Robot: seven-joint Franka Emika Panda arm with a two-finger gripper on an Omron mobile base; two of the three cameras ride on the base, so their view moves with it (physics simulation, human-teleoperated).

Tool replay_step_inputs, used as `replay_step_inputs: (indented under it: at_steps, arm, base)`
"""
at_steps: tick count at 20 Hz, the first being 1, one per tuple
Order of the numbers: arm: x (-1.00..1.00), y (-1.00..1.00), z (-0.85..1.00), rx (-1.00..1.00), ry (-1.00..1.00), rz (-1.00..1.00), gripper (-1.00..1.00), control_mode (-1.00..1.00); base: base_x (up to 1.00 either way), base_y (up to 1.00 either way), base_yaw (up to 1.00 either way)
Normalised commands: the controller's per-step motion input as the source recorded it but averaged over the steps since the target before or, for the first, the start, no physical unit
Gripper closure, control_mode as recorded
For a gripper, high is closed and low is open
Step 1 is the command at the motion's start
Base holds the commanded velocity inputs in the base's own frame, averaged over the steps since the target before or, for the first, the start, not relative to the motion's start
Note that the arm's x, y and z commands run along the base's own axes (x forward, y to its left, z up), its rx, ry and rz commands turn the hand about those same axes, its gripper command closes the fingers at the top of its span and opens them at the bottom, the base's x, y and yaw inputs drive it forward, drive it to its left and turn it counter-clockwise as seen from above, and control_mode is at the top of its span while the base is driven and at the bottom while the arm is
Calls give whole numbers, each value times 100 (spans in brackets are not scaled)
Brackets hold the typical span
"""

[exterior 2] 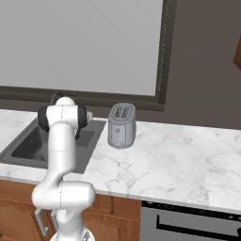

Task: Pick the jar and glass cup and place them in the sink. Then turn on the water.

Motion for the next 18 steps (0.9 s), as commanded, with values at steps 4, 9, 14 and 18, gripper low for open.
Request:
replay_step_inputs:
  at_steps: [4,9,14,18]
  arm:
    - [-11,-83,-1,0,-4,-3,-100,-100]
    - [-9,-88,-3,0,-7,-2,-100,-100]
    - [-8,-88,-5,0,-6,0,-100,-100]
    - [-7,-84,-4,0,-4,0,-100,-100]
  base:
    - [0,0,0]
    - [0,0,0]
    - [0,0,0]
    - [0,0,0]
